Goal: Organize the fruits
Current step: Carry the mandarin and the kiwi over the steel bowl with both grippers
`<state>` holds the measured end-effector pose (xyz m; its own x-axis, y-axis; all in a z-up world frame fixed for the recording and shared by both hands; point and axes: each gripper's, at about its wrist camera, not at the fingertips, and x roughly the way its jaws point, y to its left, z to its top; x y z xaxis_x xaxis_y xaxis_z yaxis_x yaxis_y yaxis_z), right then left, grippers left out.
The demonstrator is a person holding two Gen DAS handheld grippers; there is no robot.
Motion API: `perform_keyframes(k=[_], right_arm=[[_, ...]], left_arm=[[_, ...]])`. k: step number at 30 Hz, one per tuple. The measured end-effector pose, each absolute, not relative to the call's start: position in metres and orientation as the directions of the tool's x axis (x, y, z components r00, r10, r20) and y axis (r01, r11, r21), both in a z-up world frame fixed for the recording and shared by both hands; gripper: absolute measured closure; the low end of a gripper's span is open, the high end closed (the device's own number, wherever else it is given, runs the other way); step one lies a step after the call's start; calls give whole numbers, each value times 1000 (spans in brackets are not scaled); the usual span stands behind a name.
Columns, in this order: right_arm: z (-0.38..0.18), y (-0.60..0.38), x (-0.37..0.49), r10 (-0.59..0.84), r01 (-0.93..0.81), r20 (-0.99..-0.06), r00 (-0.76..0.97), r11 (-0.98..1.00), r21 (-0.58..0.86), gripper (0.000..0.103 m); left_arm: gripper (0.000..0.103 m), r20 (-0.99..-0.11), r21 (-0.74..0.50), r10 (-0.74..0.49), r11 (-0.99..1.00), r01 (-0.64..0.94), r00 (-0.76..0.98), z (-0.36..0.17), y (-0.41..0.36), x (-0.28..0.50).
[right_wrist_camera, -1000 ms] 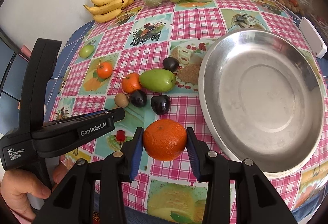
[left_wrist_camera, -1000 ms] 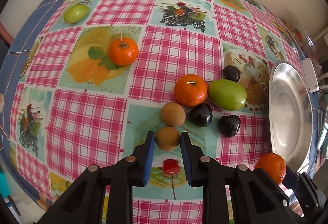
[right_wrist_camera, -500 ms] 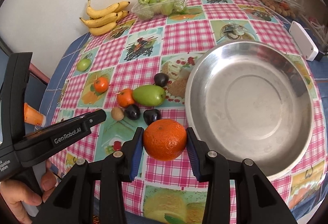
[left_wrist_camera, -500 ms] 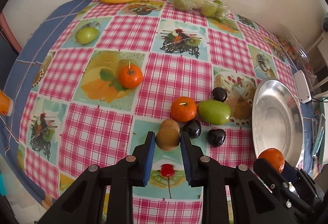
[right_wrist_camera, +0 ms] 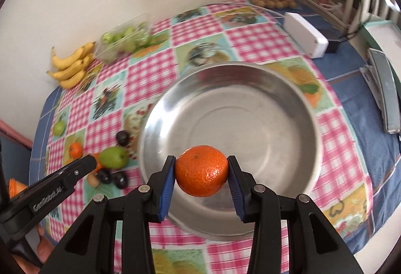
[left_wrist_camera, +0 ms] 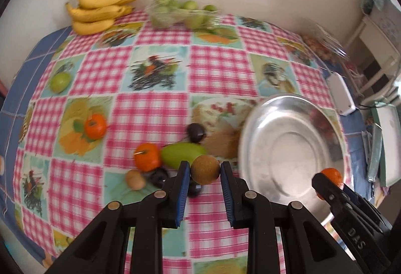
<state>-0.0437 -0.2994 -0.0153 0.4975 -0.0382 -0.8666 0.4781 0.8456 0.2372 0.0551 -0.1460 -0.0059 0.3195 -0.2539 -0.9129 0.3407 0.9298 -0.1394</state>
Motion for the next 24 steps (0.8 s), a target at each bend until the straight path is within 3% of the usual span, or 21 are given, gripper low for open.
perform_keyframes(k=[7,24], right_arm=[[-22,-335,-57,-109,596,-883,456,775,212,61],[-51,-363,-53,-112,653,-923,367,738,171,61]], left_arm=[[76,-890,-168,-329,880,445,315,3,-197,41],[76,-901,-166,-340,844,510,271,-27,-238,38]])
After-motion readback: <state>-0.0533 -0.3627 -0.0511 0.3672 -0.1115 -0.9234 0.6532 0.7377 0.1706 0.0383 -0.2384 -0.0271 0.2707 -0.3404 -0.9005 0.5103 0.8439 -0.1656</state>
